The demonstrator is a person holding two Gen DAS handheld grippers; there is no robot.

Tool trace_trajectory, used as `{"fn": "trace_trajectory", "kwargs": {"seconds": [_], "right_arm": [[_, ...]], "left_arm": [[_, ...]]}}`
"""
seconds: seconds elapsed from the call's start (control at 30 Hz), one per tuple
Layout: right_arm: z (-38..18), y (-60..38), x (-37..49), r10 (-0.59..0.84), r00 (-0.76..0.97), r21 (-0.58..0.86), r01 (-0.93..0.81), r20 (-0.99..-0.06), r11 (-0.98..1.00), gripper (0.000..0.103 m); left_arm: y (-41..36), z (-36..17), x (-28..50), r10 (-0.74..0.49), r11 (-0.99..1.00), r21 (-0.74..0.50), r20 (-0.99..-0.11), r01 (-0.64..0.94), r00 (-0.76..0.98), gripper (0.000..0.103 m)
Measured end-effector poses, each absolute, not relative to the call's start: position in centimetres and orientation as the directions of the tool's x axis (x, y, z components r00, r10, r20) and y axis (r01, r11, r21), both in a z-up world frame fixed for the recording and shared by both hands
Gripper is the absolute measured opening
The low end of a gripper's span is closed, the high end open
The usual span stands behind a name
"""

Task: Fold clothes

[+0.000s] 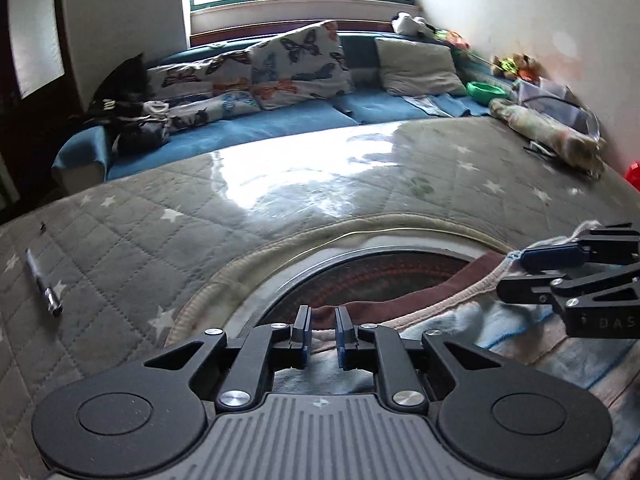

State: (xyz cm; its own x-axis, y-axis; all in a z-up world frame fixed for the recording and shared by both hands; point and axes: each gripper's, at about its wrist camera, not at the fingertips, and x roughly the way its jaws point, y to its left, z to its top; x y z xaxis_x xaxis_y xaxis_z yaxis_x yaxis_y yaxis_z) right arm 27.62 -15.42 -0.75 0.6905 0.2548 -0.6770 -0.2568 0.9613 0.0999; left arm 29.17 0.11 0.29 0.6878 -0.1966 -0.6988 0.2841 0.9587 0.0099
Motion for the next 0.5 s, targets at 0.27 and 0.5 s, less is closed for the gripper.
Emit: {"fn": "trace_trajectory", "kwargs": {"seconds": [0.27, 0.5], "right_arm": [[-0.5, -12.8, 26.5, 0.296, 0.667, 0.065, -0.347, -0.684, 0.935, 0.051], [-0.1, -11.6, 24.7, 0.291, 0.655, 0.016, -0.392, -0.697, 0.920, 0.054]], "left_arm": [[-0.1, 1.2, 25.4, -0.227, 0.950, 0.005, -0.677, 0.314, 0.700, 0.015], [2.3, 0.8, 23.2, -0.156, 0.970, 0.031, -0.682, 0.241, 0.714, 0.015]]}}
